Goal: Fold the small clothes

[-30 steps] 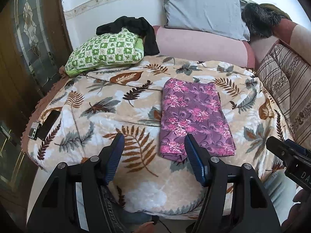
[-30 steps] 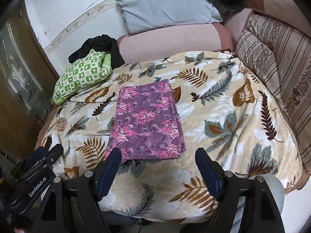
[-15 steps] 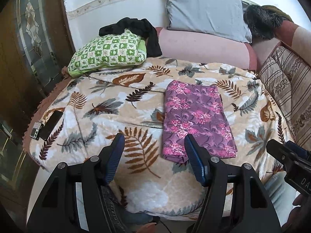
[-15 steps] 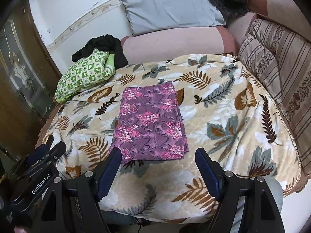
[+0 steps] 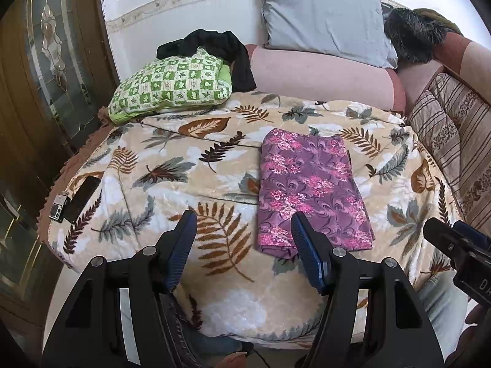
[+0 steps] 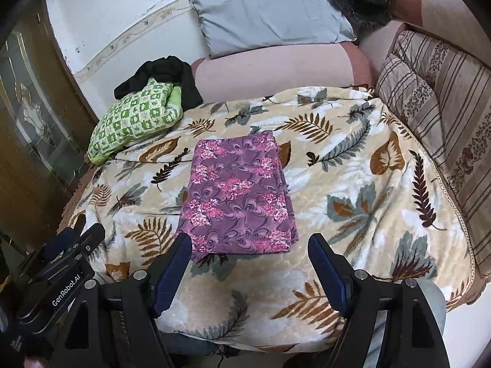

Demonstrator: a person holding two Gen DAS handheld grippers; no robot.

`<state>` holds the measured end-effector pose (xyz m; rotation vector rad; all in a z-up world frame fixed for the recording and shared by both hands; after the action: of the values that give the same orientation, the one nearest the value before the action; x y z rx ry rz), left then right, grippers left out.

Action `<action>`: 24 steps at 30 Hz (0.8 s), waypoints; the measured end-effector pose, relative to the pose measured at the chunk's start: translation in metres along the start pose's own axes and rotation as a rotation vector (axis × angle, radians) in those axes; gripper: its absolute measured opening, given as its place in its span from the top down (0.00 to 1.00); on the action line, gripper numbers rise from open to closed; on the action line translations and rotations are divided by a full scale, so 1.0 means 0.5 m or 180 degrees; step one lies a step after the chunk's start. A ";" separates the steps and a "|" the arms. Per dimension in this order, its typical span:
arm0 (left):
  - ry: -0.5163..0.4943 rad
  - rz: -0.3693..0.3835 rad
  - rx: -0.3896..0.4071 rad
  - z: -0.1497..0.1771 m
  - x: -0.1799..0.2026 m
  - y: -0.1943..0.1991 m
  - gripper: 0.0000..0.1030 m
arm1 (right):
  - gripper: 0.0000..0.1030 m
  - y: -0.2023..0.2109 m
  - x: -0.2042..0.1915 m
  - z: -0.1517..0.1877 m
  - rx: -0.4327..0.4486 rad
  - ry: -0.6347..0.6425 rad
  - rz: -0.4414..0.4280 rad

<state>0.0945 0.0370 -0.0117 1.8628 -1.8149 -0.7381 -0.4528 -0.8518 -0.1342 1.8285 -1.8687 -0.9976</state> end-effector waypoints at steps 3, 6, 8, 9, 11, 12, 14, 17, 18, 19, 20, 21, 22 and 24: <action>-0.0001 0.0005 -0.0002 0.000 0.000 0.000 0.38 | 0.26 0.003 0.000 -0.003 0.0013 -0.0005 -0.0011; -0.0003 0.0006 0.0002 -0.002 -0.001 -0.001 0.38 | 0.26 0.004 -0.002 -0.003 0.0016 -0.0002 -0.0011; -0.0006 0.0004 -0.0005 0.000 -0.001 -0.001 0.38 | 0.26 0.004 -0.003 -0.003 0.0005 -0.0005 -0.0013; -0.0006 -0.0002 -0.0013 0.000 0.000 -0.001 0.38 | 0.26 0.004 -0.003 -0.003 0.0004 -0.0006 -0.0013; -0.0001 0.0006 -0.0015 0.001 0.001 0.002 0.38 | 0.26 0.003 -0.002 -0.004 0.0002 -0.0007 -0.0018; -0.0001 0.0003 -0.0019 -0.001 0.000 0.003 0.38 | 0.26 0.002 -0.001 -0.003 0.0003 -0.0004 -0.0017; -0.0001 0.0007 -0.0016 -0.001 0.000 0.003 0.38 | 0.26 0.002 -0.002 -0.004 0.0000 0.0000 -0.0018; -0.0005 0.0007 -0.0015 -0.001 -0.001 0.002 0.38 | 0.26 0.002 -0.001 -0.004 0.0003 -0.0002 -0.0017; -0.0004 0.0008 -0.0015 -0.002 -0.001 0.002 0.38 | 0.26 0.001 0.001 -0.004 0.0001 0.0002 -0.0020; -0.0005 0.0006 -0.0017 -0.001 -0.001 0.001 0.38 | 0.26 0.002 0.000 -0.004 0.0000 0.0000 -0.0018; -0.0006 0.0007 -0.0015 -0.001 -0.001 0.001 0.38 | 0.26 0.002 0.000 -0.005 -0.0002 0.0002 -0.0023; -0.0007 0.0005 -0.0015 -0.002 -0.001 0.002 0.38 | 0.26 0.001 0.002 -0.005 -0.0001 0.0009 -0.0028; -0.0005 0.0004 -0.0015 -0.001 -0.001 0.001 0.38 | 0.26 0.001 0.002 -0.005 0.0001 0.0007 -0.0023; -0.0004 0.0009 -0.0018 0.000 -0.001 0.001 0.38 | 0.26 0.001 0.001 -0.005 -0.0001 0.0006 -0.0023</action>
<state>0.0941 0.0373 -0.0113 1.8561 -1.8141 -0.7429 -0.4517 -0.8529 -0.1323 1.8366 -1.8619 -0.9983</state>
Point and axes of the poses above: each gripper's, at about its wrist camera, not at the fingertips, and y roughly against the way its jaws point, x to its right, z to its underside, the point moved 6 cm from there along -y, roughly the way its jaws point, and after that the axes turned 4 degrees about x, right-handed, at the moved point
